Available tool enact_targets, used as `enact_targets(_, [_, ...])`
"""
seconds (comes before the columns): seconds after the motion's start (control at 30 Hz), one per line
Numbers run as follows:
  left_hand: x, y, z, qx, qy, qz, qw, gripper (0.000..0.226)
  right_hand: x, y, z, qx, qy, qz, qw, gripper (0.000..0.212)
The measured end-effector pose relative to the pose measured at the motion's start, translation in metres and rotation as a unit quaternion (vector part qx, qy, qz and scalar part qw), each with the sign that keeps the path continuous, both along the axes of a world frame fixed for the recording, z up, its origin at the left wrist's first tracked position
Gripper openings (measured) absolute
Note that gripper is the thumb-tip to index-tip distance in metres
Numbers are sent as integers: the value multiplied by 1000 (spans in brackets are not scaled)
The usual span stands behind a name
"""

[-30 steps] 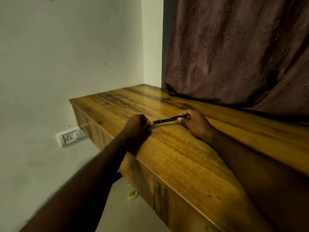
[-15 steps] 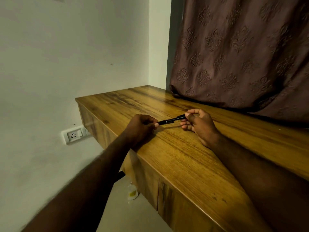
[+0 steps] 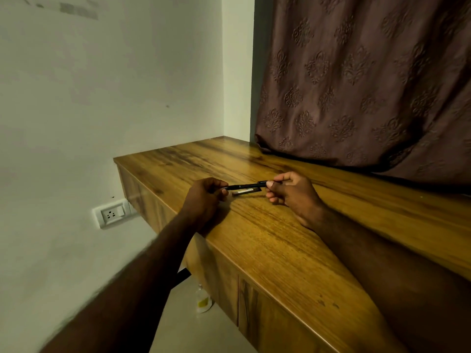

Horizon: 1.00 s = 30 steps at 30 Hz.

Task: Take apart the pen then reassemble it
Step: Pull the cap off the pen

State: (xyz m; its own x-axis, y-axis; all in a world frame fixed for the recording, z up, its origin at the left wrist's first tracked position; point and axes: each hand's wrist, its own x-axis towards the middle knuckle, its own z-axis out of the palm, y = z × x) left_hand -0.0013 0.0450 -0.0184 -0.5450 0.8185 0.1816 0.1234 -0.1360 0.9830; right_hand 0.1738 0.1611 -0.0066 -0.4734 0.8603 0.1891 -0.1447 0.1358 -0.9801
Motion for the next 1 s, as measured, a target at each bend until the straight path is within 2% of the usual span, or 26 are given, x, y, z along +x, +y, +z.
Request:
enact_targets(0.07, [-5,-1,1,-6,48,26,998,13,6,0,1,10,-33,30,999,17])
enact_targets(0.17, [-5,-1,3,-28,54,23,998,13,18,5,-1,35,-67,53,996,16])
enact_targets(0.23, [-2,0,5,-45,72,45,995,13,25,7,-5,96,-111,51,988,17])
enact_targets(0.3, [0,0,8,-52,94,61,992,12,26,6,-8,183,-184,38,965,17])
enact_targets(0.37, [2,1,9,-65,157,49,984,11,23,3,-8,235,-226,30,945,18])
enact_targets(0.4, [6,-1,8,-78,222,38,971,13,21,2,-7,246,-231,27,941,18])
enact_targets(0.43, [10,-2,6,-87,325,43,941,22,19,1,-7,257,-232,24,938,18])
enact_targets(0.5, [22,0,-2,-88,557,60,824,41,18,-2,-6,274,-236,28,932,15])
enact_targets(0.53, [29,2,-3,-82,618,49,781,44,19,-3,-6,274,-235,34,932,14])
enact_targets(0.57, [35,4,-1,-84,633,23,769,43,20,-3,-6,270,-233,37,934,13])
enact_targets(0.63, [40,6,3,-84,601,-26,794,34,22,-4,-5,261,-233,33,936,13])
enact_targets(0.7, [41,8,6,-78,571,-35,817,26,22,-3,-6,256,-242,28,935,16])
enact_targets(0.8, [42,13,5,-69,546,-31,834,28,20,0,-7,259,-256,20,931,15])
enact_targets(0.9, [39,15,4,-70,549,-45,832,27,21,3,-8,306,-297,-10,904,5])
enact_targets(1.0, [34,17,3,-71,545,-46,834,21,25,6,-7,327,-307,-1,894,6])
